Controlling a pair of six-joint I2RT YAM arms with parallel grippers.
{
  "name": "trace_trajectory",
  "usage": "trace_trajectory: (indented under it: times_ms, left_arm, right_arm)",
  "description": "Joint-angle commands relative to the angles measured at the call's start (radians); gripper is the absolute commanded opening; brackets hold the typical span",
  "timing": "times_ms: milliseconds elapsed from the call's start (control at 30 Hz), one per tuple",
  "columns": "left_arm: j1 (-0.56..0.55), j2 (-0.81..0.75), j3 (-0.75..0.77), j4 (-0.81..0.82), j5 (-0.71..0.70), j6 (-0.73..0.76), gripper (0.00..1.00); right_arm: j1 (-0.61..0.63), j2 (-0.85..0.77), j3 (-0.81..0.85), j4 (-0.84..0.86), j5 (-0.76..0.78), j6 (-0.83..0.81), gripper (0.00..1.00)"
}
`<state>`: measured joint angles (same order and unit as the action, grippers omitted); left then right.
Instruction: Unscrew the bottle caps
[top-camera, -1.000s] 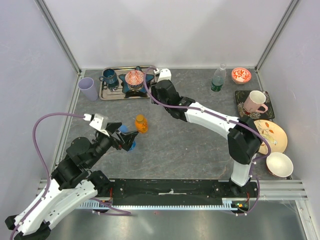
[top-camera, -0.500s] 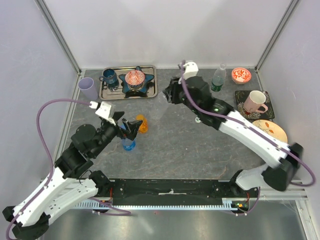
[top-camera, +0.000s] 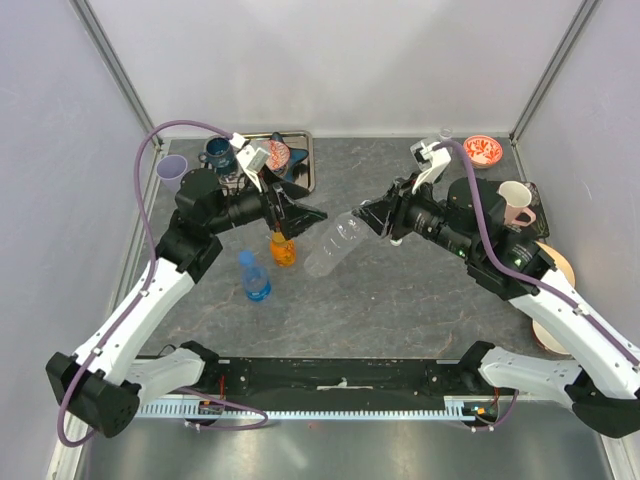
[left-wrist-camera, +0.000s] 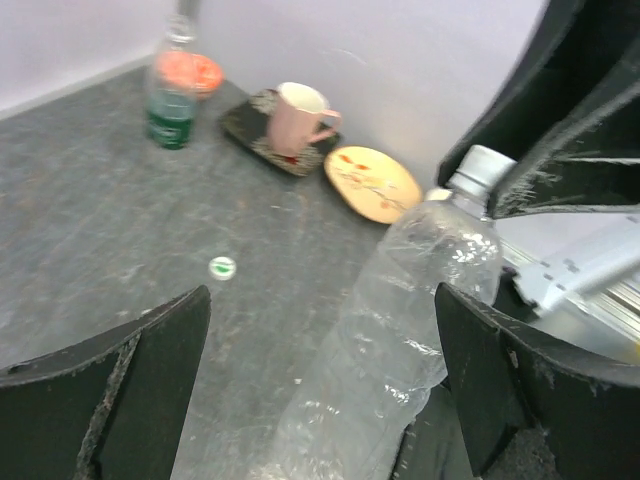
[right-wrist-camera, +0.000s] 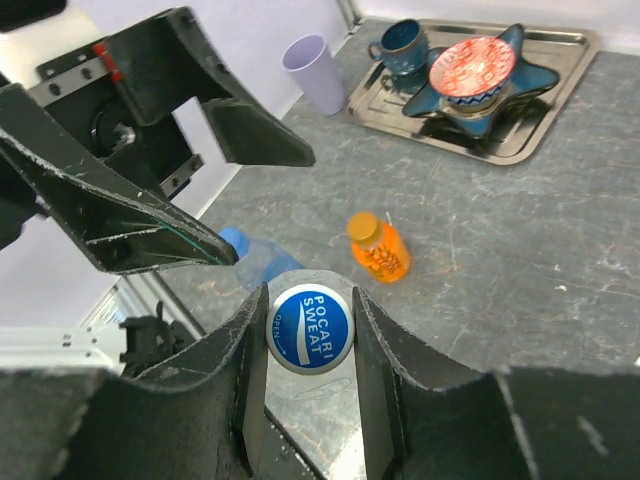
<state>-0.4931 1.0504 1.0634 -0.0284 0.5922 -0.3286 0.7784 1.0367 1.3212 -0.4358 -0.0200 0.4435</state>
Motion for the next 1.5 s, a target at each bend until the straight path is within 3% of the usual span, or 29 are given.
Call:
trace_trajectory:
  times_ms: [0, 33, 133, 600, 1167, 1200, 1233, 1300, 1333, 1400, 1467]
  left_arm:
    - [0.025, 0.039, -0.011, 0.212, 0.404, -0.145, 1.0]
    - [0.025, 0.057, -0.019, 0.27, 0.481, -0.164, 1.0]
    - [0.024, 0.059, -0.057, 0.34, 0.538, -0.21, 1.0]
    - [-0.056, 0.048, -0.132, 0.239, 0.515, -0.089, 1.0]
    - [-0.088, 0.036, -0.166, 0.19, 0.466, -0.036, 0.63]
    - [-0.09, 0.031, -0.166, 0.185, 0.46, -0.032, 0.61]
    - [-0.09, 0.027, -0.163, 0.177, 0.439, -0.024, 0.6]
    - [-0.094, 0.013, -0.16, 0.144, 0.4, 0.005, 0.59]
    - [-0.097, 0.008, -0.158, 0.133, 0.324, 0.016, 0.57]
    - [-0.102, -0.006, -0.16, 0.117, 0.22, 0.039, 0.56]
    - [-0.127, -0.016, -0.157, 0.107, 0.137, 0.071, 0.54]
  right_arm:
    - [-0.007, -0.033, -0.019, 0.008, -0.106, 0.034, 0.0]
    - [-0.007, -0.033, -0.023, 0.014, -0.112, 0.043, 0.0]
    - [-0.007, -0.027, -0.039, 0.057, -0.159, 0.061, 0.0]
    - [-0.008, 0.057, -0.031, 0.221, -0.265, 0.136, 0.0]
    - [-0.007, 0.051, -0.039, 0.235, -0.27, 0.146, 0.0]
    - [-0.007, 0.049, -0.036, 0.23, -0.264, 0.147, 0.02]
    - [-0.007, 0.046, -0.033, 0.224, -0.253, 0.146, 0.32]
    - [-0.007, 0.045, -0.011, 0.195, -0.232, 0.139, 0.51]
    - [-0.007, 0.046, -0.002, 0.184, -0.218, 0.136, 0.67]
    - [-0.007, 0.048, 0.035, 0.151, -0.164, 0.13, 0.82]
    - [-0.007, 0.049, 0.055, 0.131, -0.095, 0.13, 0.88]
